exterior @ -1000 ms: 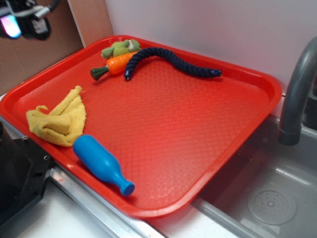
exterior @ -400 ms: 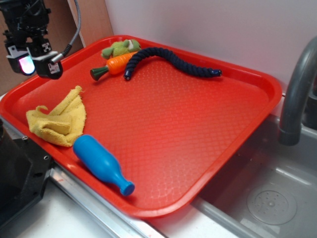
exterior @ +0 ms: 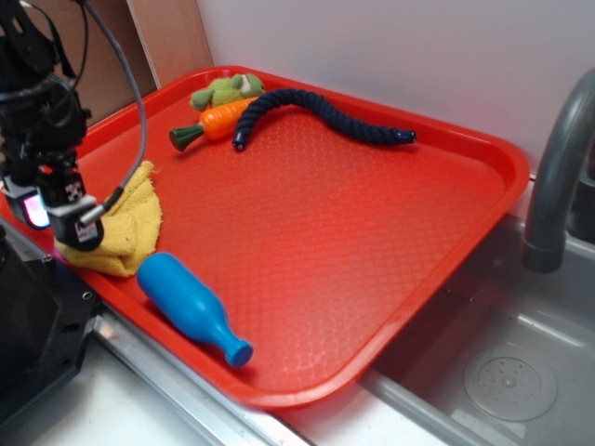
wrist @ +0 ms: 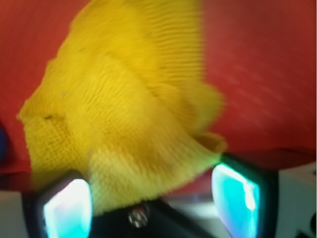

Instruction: Grab the yellow cloth.

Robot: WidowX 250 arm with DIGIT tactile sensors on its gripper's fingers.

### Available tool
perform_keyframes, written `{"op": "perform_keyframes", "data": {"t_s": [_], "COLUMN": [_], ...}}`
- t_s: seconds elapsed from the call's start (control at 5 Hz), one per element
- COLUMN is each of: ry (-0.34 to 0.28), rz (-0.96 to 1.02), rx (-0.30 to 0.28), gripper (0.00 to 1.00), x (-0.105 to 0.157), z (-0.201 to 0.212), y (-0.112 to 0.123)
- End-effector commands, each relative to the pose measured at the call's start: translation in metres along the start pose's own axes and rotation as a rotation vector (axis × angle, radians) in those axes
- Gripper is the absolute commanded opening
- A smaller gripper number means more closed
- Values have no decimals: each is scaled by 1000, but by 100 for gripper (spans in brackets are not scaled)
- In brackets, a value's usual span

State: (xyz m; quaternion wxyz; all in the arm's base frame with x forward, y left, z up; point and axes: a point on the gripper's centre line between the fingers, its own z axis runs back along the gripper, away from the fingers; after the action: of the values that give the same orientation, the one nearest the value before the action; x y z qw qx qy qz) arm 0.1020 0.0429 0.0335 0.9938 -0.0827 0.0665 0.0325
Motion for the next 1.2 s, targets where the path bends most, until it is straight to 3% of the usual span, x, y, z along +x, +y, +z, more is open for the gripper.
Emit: {"op": "perform_keyframes", "data": {"t_s": [0.0,0.2,0.4,0.6,0.8,1.0], "ry": [-6,-6,21,42,-61,-212], "rz": [-186,-194,-179,-183,-159,-128], "rx": [67,110,118,111,152,238], "gripper": [100,0,0,0,0,0], "x": [13,23,18,36,38,48], "z": [-14,-12,-18,-16,36,89], "y": [-10,-1,1,3,-5,-14]}}
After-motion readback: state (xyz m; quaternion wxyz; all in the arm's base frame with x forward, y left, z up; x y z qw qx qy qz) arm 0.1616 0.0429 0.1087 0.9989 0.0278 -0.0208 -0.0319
